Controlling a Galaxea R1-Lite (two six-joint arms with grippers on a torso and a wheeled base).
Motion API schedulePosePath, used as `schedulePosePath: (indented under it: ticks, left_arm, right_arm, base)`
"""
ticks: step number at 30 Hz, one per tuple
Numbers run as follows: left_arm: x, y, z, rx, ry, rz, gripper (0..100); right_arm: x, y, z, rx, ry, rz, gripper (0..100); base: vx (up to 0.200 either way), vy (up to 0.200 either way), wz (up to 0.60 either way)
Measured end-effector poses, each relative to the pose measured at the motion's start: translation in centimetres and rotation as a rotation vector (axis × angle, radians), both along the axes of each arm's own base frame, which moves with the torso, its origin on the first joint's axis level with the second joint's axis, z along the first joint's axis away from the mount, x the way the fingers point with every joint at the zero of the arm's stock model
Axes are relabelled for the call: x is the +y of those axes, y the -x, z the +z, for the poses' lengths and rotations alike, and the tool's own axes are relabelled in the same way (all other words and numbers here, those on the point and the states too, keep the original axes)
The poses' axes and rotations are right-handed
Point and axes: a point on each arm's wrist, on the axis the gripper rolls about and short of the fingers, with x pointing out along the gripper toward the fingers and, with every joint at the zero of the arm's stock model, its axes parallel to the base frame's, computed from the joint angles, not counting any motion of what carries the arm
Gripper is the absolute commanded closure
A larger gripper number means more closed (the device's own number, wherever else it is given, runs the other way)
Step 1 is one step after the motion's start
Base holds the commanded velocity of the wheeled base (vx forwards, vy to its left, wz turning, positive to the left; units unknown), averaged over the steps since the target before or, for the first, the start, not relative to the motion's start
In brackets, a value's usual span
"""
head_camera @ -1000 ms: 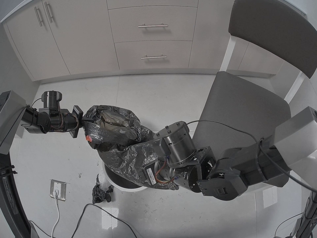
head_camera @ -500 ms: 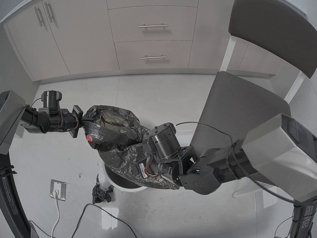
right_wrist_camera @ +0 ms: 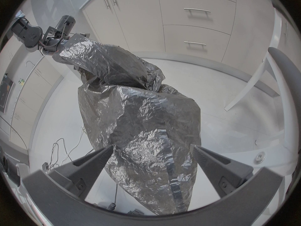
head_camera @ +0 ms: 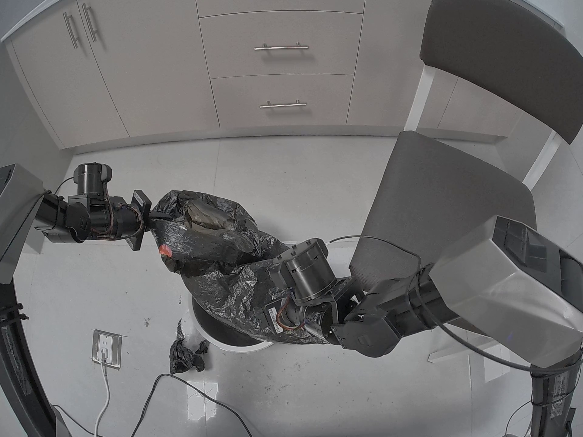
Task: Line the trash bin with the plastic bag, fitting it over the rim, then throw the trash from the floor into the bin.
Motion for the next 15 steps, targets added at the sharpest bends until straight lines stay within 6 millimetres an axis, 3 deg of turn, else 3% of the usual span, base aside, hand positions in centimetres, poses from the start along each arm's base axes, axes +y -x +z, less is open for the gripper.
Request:
schedulePosePath:
  ticks: [9,10,15]
  left_arm:
    - [0.1,0.0,0.1,-0.002,0.002,0.002,100]
    - [0.1,0.0,0.1,-0.002,0.002,0.001,100]
    - [-0.1,0.0,0.1,0.0,0.002,-0.002,100]
  right_arm:
    - [-0.5,-0.8,-0.8,0.008,0.015,-0.019,0]
    - [-0.5,-0.9,-0.9,0.007,0.016,-0.019,100]
    - [-0.1,-1.2,-1.4,0.006,0.018,-0.019,100]
  base:
    - [0.0,0.0,0.0]
    - [0.0,0.0,0.0]
    - [0.0,0.0,0.0]
